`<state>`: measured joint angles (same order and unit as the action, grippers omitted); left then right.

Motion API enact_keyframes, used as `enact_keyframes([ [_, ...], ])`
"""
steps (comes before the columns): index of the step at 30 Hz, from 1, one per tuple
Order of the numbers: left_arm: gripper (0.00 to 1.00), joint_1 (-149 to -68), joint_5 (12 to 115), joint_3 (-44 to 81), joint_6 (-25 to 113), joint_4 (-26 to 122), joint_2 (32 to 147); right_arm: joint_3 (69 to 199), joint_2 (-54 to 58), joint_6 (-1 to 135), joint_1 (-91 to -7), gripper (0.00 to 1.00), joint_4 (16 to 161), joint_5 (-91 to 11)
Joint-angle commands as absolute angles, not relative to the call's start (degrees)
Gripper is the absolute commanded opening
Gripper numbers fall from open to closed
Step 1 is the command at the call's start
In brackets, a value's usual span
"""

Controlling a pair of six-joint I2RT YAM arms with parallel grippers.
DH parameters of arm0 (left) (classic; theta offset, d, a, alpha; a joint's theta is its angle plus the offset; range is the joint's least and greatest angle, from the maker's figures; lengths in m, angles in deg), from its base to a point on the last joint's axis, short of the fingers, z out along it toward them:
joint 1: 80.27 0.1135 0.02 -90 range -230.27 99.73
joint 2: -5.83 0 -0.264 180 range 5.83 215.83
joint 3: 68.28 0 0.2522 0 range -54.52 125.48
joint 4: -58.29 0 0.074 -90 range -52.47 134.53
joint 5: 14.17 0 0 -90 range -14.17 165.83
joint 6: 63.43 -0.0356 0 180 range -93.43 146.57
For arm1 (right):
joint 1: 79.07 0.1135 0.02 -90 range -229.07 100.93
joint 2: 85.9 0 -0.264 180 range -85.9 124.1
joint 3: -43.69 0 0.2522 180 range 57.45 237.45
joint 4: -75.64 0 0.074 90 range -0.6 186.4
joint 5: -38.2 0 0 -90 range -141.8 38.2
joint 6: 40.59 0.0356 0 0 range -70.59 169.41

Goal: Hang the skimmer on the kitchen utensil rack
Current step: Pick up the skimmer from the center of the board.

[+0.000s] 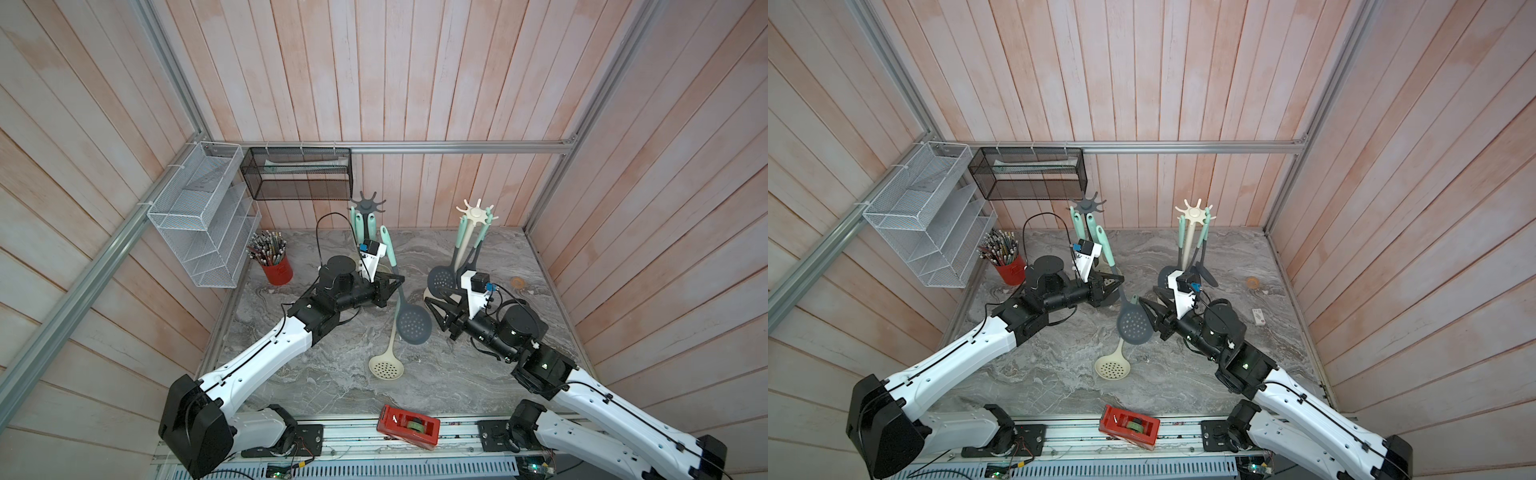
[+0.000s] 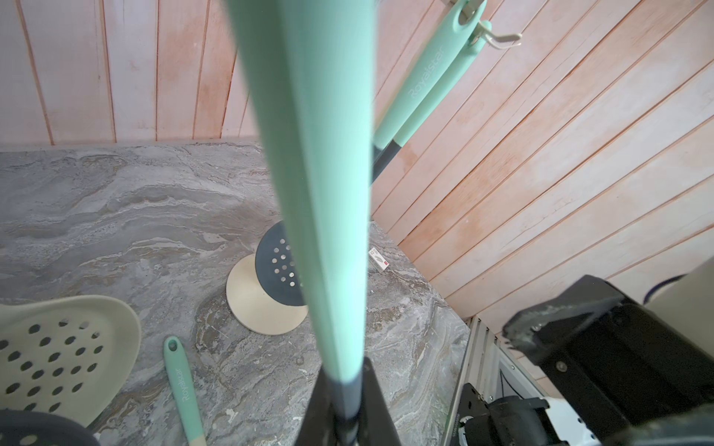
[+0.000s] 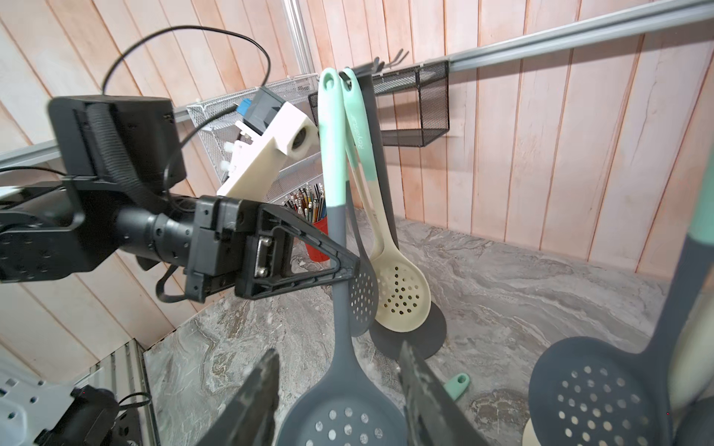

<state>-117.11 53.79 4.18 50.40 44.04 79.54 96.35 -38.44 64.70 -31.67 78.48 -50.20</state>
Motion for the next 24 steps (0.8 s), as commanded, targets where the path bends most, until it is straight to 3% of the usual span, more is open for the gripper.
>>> enact_keyframes([
  [1,0.0,-117.64,58.58,5.16,49.11,44.79,80.28,98.52,-35.01,66.35,-31.9,0.52,74.66,-52.69],
  [15,0.0,-120.07,67.03,11.63,54.16,42.06,85.18,104.03,-22.18,63.74,-30.78,0.52,78.29,-58.22],
  [24,0.0,-121.75,66.77,12.82,55.04,41.98,85.98,106.49,-17.29,63.32,-30.5,0.49,79.23,-58.07],
])
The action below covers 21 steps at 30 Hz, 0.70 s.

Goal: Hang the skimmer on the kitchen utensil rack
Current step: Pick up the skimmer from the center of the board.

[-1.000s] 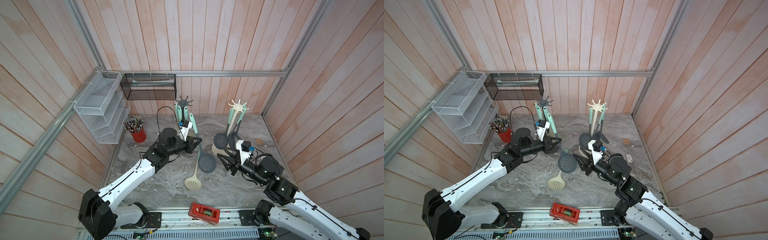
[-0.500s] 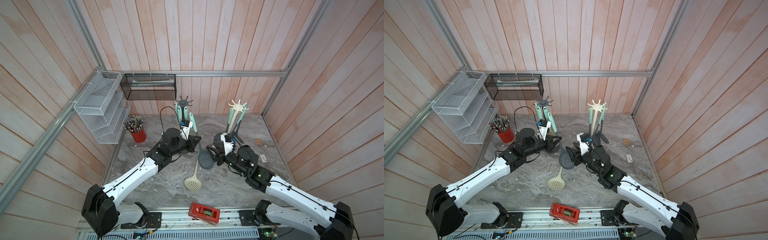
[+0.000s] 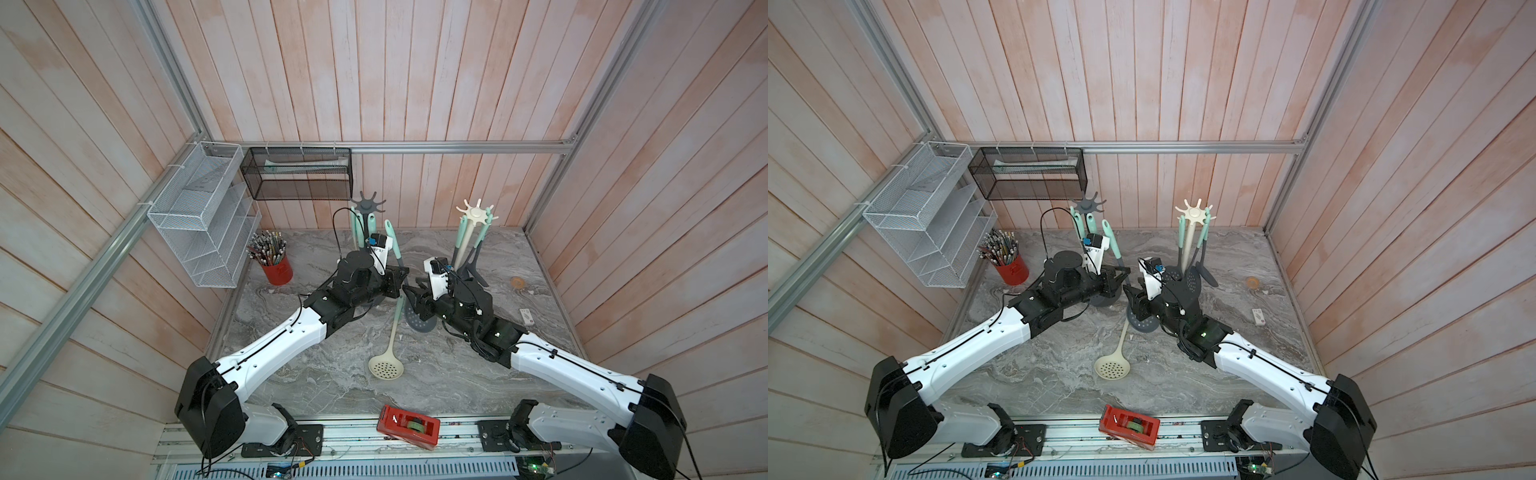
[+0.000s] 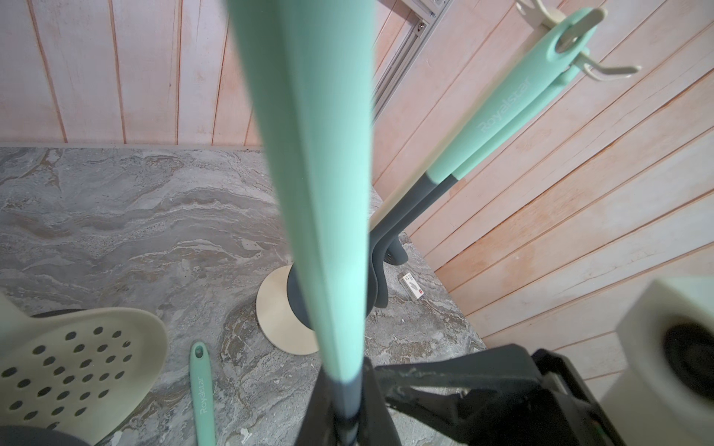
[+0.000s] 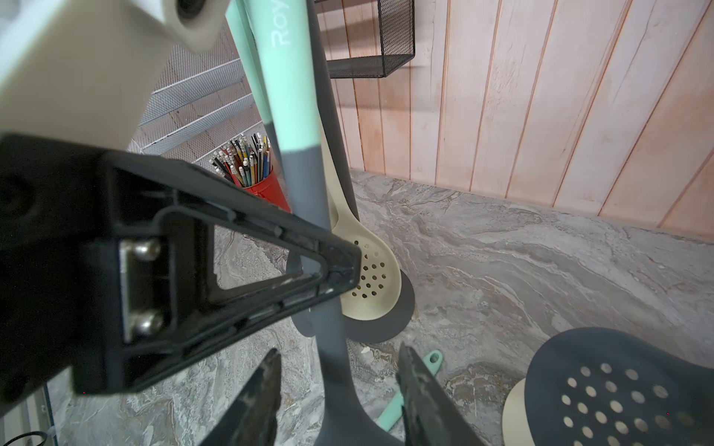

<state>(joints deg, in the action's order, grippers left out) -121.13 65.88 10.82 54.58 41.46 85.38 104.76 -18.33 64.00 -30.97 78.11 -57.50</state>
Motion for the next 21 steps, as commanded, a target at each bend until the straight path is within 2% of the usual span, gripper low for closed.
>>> enact_keyframes([
  [1,0.0,-121.93,66.89,12.72,55.09,42.03,85.91,106.58,-17.09,63.22,-30.55,0.48,79.32,-58.26],
  [8,0.0,-122.54,66.6,13.09,55.56,41.41,85.7,107.18,-15.35,62.55,-30.51,0.41,78.73,-59.21],
  [12,0.0,-122.72,67.04,13.18,55.92,41.02,85.63,107.05,-14.88,62.48,-30.48,0.26,77.86,-59.47],
  [17,0.0,-122.81,67.13,13.43,56.1,40.59,85.62,106.67,-15.23,61.48,-30.62,0.12,76.97,-60.31],
  [21,0.12,-122.81,67.09,13.59,55.92,40.31,85.28,106.15,-15.72,60.79,-30.78,0.01,76.36,-61.08],
])
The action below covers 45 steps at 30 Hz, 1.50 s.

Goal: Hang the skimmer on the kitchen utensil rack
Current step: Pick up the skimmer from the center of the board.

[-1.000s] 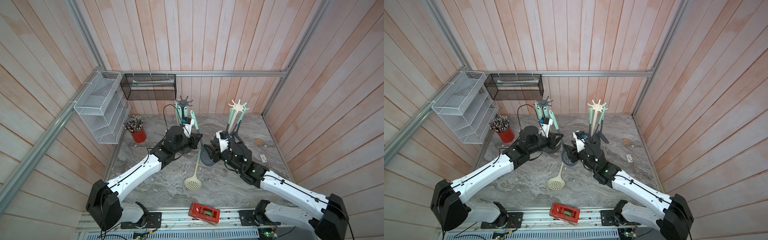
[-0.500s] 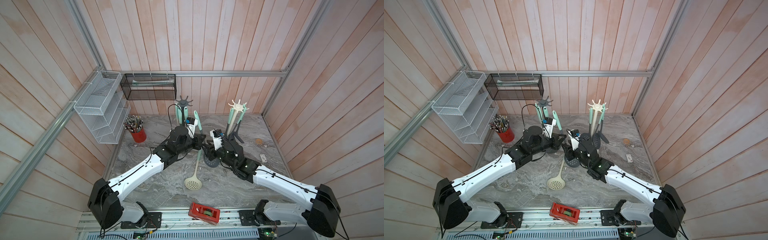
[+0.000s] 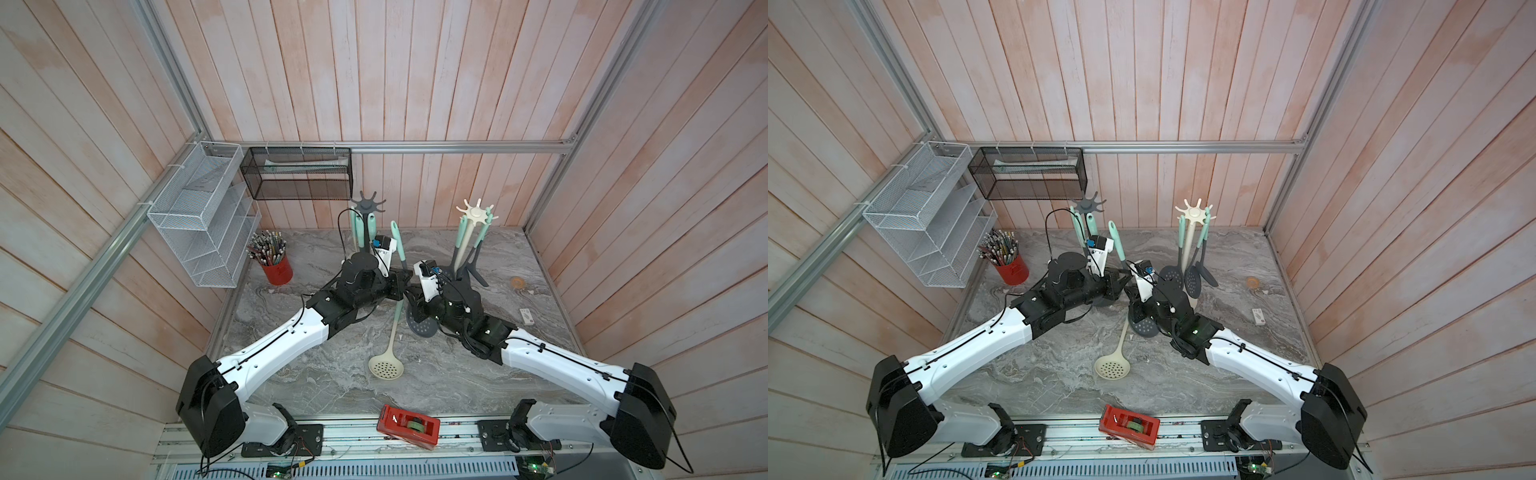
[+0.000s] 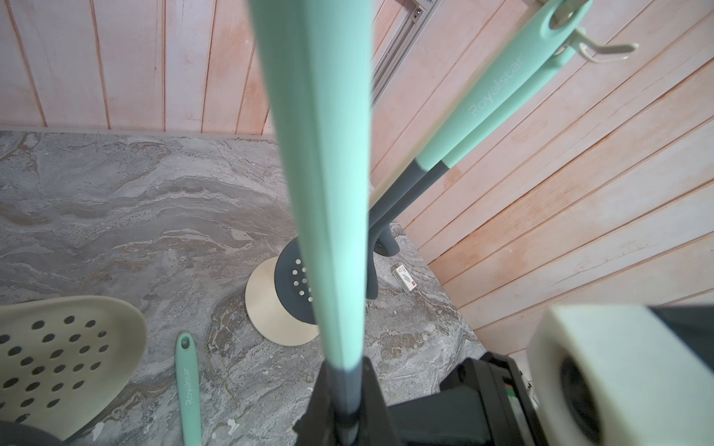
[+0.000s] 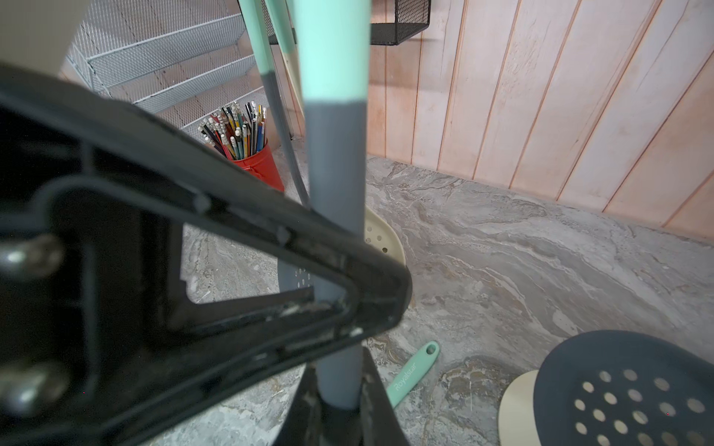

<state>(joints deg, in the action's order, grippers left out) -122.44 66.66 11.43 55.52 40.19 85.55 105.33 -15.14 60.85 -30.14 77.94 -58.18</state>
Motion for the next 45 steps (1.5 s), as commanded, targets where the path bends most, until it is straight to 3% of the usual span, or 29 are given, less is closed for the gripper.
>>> enact_keyframes([
  [1,0.16,-122.81,66.88,13.6,55.86,40.3,85.15,106.15,-15.74,60.58,-30.77,0.0,76.46,-61.37],
  [9,0.45,-122.81,68.01,13.62,54.48,37.29,82.84,105.27,-16.11,59.35,-31.16,0.0,75.34,-63.76],
  [18,0.58,-122.81,60.08,11.91,51.34,35.11,73.38,105.26,-14.56,57.32,-32.47,0.0,71.22,-63.2],
  [24,0.61,-122.81,58.49,9.87,46.73,35.45,62.76,104.65,-13.63,55.99,-33.93,0.0,67.12,-59.88],
  [30,0.61,-122.38,82.3,5.77,43.39,35.48,53.23,104.27,-11.52,55.18,-35.69,0.0,63.33,-54.73],
  [33,0.62,-119.96,89.47,3.51,43.82,35.42,51.99,105.36,-10.05,54.17,-36.09,0.0,63.15,-53.87],
  [39,0.65,-106.65,79.51,-3.37,51.69,38.66,51.27,107.33,-7.33,52.64,-37.34,0.0,63.04,-51.7],
  [45,0.64,-98.82,71.63,-7.53,56.86,42.96,52.19,108.76,-5.23,53.22,-39.42,0.0,62.17,-47.5],
])
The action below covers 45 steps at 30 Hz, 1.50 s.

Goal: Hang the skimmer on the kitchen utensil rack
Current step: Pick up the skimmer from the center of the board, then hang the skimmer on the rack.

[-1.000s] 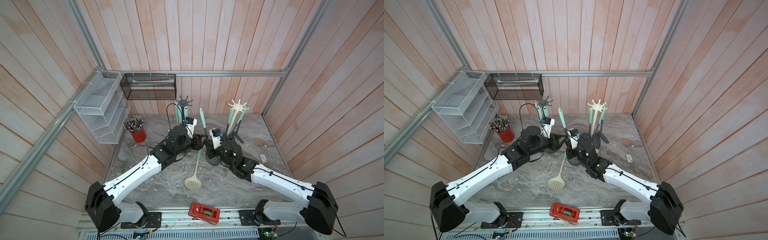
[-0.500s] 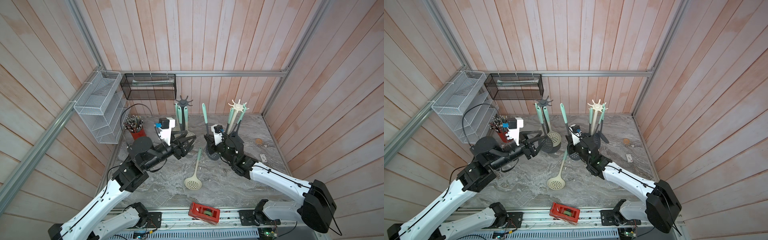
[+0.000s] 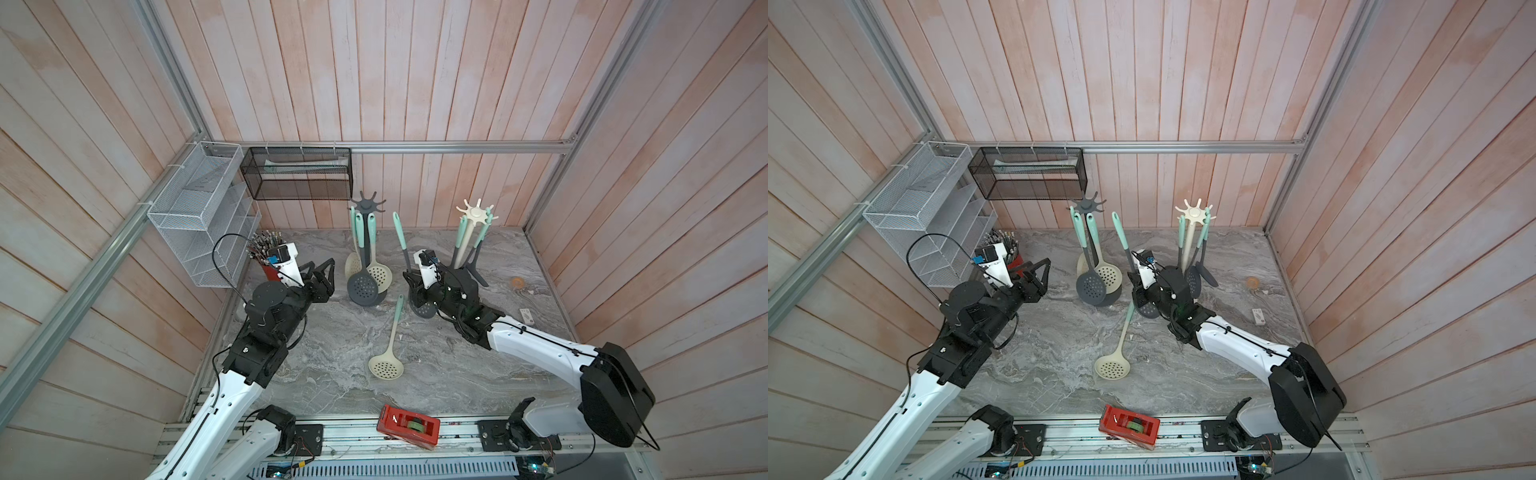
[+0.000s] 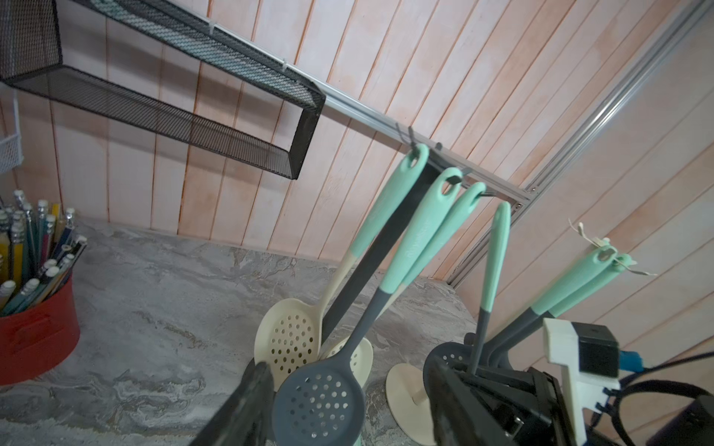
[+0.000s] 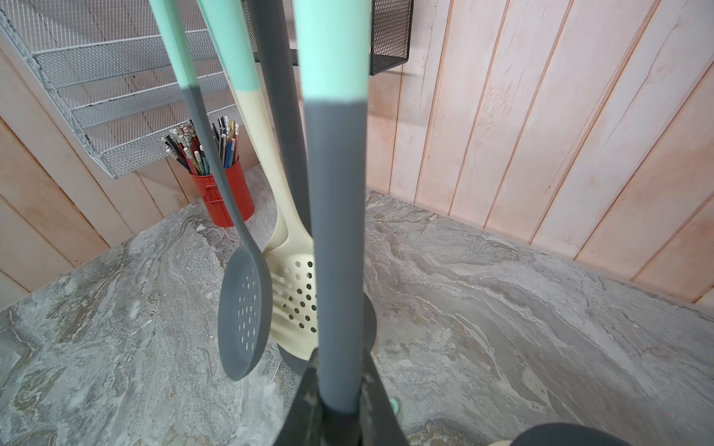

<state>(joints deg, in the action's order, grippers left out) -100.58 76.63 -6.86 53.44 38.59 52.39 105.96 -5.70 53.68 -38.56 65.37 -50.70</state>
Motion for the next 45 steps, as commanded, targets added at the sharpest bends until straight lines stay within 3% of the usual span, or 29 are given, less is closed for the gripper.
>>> enact_keyframes([
  [1,0.64,-98.36,71.07,-7.8,57.1,43.31,52.46,108.87,-5.05,53.27,-39.67,0.0,61.8,-47.05],
  [19,0.64,-94.69,63.02,-8.66,59.7,47.88,57.22,116.25,1.67,55.24,-43.85,0.0,61.72,-37.06],
  [45,0.63,-93.99,60.42,-9.78,61.28,50.31,58.63,120.72,5.77,54.55,-44.0,0.0,64.99,-36.17],
])
